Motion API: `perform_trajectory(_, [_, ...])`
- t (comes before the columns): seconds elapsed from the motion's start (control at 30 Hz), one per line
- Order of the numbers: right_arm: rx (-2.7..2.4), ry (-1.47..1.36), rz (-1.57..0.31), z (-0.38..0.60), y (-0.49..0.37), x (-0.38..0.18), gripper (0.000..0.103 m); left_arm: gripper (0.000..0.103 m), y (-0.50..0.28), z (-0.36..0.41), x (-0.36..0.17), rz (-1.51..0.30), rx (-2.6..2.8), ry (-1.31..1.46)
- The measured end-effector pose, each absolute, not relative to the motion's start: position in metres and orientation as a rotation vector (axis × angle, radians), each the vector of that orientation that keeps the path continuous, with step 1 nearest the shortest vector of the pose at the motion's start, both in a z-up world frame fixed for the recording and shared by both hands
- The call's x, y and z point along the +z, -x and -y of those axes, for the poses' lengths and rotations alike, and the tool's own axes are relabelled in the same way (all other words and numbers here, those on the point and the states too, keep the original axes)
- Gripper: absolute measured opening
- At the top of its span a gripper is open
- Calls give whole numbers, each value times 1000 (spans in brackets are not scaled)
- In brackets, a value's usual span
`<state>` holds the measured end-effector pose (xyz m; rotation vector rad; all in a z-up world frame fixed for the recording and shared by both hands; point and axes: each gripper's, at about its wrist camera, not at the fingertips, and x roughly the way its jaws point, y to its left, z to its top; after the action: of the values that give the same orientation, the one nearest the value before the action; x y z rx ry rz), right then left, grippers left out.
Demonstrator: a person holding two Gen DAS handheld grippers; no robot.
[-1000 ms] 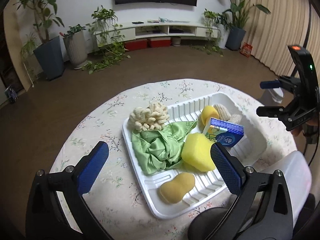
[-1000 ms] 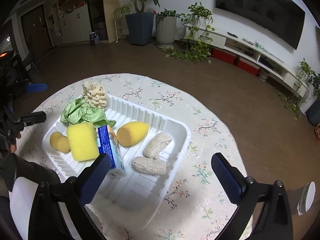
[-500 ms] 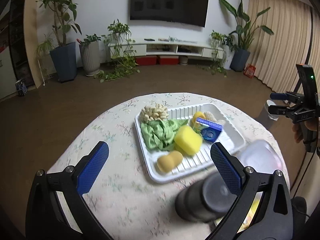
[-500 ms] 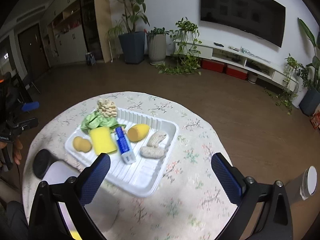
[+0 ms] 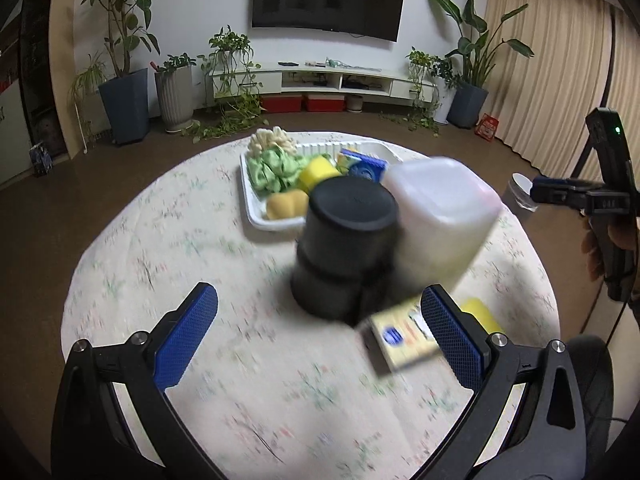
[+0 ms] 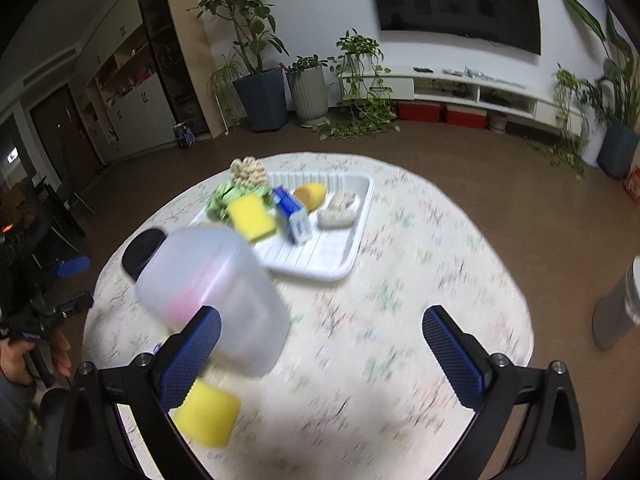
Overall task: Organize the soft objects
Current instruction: 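Move both tools away from the tray toward the black canister and plastic box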
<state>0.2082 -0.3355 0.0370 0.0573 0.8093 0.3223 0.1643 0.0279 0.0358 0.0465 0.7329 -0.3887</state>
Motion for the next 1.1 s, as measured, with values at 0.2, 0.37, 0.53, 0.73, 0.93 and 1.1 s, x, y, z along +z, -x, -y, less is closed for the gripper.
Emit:
perform_trajectory(0.2, [330,-38,-825,307,-148,8,103,103,-116,-18,19,-684,-411,19])
perform_trajectory(0.37, [351,-64,-859,278,-111,-23,103,103,-94,-11,7,-699,-423,113])
perform_trajectory(0.53, [330,-45,-876,247,-98,-46,103,103,-90,-1,-9,-791,-417,141])
perform_trajectory(0.73, [264,-13,-868,234,-101,-53,103,103,-99,14,-16,-838,-387,90])
perform_trajectory(0.93, [231,-25,-877,231,-109,-62,103,103,-112,25,-13,-829,-377,90])
perform_trajectory(1.1, [248,-21,-872,221,-113,-63,103,103,-124,36,-16,-840,-387,78])
